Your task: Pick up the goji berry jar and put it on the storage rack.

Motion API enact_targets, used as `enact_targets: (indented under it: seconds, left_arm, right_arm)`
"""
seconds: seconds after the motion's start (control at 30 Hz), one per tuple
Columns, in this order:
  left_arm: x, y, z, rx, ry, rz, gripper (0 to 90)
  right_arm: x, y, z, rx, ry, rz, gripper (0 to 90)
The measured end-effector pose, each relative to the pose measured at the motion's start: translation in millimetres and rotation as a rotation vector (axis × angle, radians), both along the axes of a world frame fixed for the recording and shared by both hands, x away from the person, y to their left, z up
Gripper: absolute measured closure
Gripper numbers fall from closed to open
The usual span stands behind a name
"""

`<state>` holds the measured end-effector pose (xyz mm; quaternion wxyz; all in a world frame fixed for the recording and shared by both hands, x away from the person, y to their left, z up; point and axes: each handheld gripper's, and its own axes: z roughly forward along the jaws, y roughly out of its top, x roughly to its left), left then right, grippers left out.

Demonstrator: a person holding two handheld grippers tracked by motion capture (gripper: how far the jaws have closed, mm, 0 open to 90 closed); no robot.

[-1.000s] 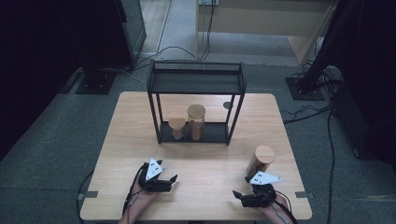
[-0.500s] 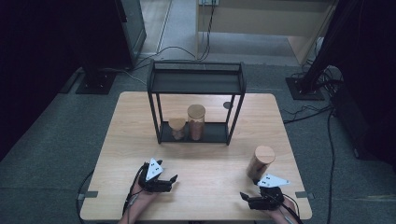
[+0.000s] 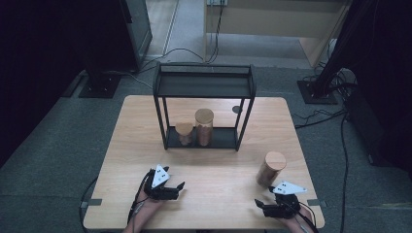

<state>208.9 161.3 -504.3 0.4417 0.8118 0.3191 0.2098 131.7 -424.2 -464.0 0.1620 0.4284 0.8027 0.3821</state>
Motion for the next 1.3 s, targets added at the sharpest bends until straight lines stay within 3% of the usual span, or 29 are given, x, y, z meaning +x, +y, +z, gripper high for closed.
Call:
enact_targets:
  seconds: [1.3]
  left_arm:
    - [-1.3, -0.1, 0.3, 0.005, -0.002, 0.002, 12.0]
  right_arm:
    - [9.6, -11.8, -0.3, -0.011, -0.015, -0.101, 20.6]
